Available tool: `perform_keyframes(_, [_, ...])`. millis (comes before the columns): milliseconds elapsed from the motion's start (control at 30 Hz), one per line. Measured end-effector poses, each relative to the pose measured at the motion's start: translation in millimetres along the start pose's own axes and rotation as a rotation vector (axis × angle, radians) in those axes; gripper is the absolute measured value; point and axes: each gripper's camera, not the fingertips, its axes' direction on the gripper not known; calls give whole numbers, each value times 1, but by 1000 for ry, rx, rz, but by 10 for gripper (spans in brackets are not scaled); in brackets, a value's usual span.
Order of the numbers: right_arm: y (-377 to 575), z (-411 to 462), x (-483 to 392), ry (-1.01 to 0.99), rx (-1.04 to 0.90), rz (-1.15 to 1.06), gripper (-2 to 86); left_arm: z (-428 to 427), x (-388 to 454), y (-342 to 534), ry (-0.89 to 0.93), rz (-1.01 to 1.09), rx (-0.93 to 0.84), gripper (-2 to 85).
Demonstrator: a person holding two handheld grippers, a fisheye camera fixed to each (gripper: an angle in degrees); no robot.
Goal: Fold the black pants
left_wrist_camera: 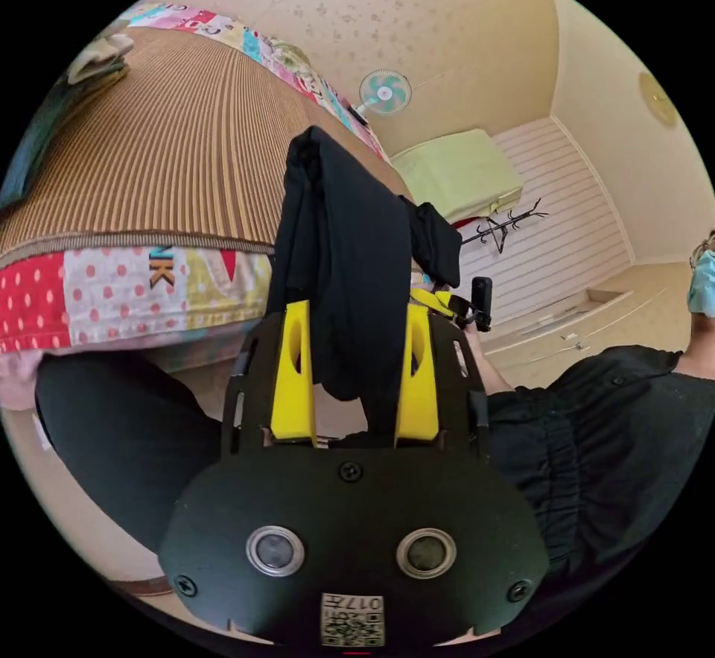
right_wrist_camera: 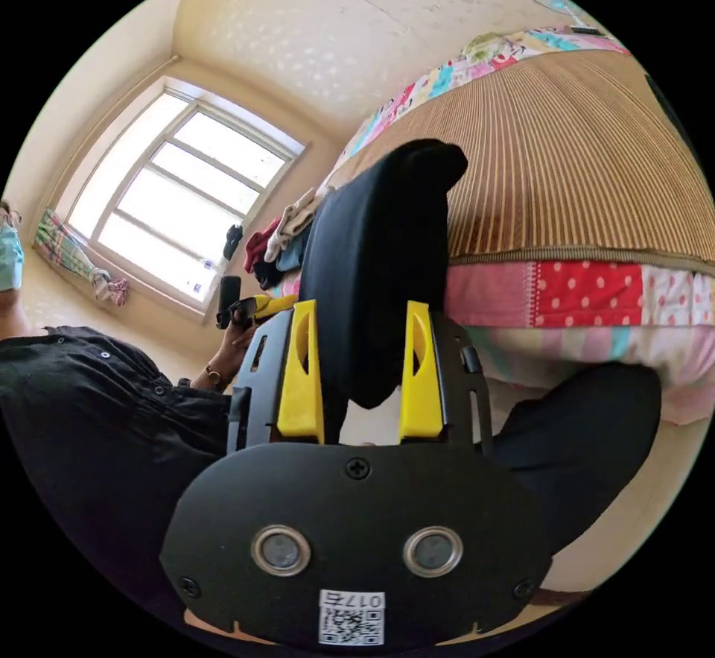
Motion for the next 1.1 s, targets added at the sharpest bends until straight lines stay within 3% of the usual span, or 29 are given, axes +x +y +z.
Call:
perform_keyframes(100, [-58, 15, 5, 43, 50, -40, 240, 6, 1, -56, -97, 61, 82, 218])
perform_keyframes(167, [-84, 53, 23, 64, -46, -12, 251, 56, -14, -98, -129, 62, -74, 240])
perform_keyframes(200, [-95, 90, 38, 17, -183, 41, 250, 73, -19, -106, -127, 53, -143, 243])
perform_keyframes(267, [-96, 120, 36, -126, -183, 41, 235, 107, -18, -115, 9, 43, -206, 217])
perform_keyframes(333, [-90, 132, 13, -52, -206, 2, 190, 117, -8, -113, 26, 25, -239, 190])
perform_keyframes(533, [-35, 65, -18, -212, -7, 52, 146, 113, 100, -78, -42, 238, -230, 147])
perform_keyframes(667, [-53, -14, -38, -207, 143, 8, 150, 126, 189, -113, 61, 383, -154, 144])
perform_keyframes(833, [-166, -122, -48, 184, 271, -42, 197, 176, 255, -226, 87, 492, -98, 161])
perform_keyframes(933, [-222, -161, -18, 433, 360, 90, 192, 195, 251, -288, 57, 375, -79, 160])
perform_keyframes(1033, [-230, -167, -14, 525, 447, 145, 165, 180, 232, -287, 176, 312, -37, 157])
perform_keyframes(1100, [-219, -142, -13, 576, 482, 103, 127, 170, 215, -256, 125, 296, -9, 146])
